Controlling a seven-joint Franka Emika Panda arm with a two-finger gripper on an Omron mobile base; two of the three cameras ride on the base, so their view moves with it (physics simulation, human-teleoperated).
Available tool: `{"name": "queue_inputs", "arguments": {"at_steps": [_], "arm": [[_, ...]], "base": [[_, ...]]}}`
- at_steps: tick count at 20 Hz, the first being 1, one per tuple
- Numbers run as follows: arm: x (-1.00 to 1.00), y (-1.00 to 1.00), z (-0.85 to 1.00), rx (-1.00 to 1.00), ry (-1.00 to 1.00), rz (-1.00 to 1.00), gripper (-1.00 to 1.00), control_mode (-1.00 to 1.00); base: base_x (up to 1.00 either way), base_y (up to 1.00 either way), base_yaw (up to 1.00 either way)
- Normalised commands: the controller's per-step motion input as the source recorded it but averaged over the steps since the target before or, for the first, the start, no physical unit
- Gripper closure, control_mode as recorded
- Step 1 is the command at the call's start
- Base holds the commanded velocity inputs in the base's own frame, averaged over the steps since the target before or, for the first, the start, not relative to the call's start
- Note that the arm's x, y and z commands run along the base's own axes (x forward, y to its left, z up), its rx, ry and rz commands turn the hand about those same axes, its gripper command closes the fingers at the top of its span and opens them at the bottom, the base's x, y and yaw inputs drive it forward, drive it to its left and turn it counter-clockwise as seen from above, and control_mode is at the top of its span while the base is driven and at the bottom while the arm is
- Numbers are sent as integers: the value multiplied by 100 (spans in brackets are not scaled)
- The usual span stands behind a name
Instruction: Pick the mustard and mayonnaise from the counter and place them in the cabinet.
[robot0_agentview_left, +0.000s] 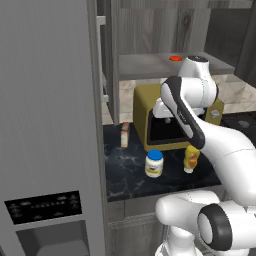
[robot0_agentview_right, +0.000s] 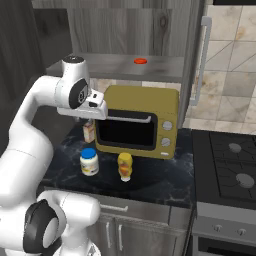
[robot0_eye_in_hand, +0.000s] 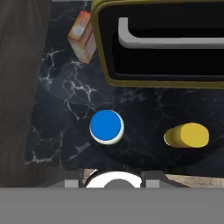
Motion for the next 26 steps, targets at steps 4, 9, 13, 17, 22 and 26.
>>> {"name": "queue_inputs", "arguments": {"at_steps": [4,9,13,17,22,26], "arm": [[-17,0,0,0,0,0,-100,-100],[-53,-4,-4,0,-4,0,-100,-100],[-48,-10,-14,0,-4,1,-100,-100],[-35,-16,-14,0,-4,5,-100,-100],[-26,-20,-5,0,-3,11,-100,-100],[-18,-23,0,0,-3,17,-100,-100]], "base": [[0,0,0],[0,0,0],[0,0,0],[0,0,0],[0,0,0],[0,0,0]]}}
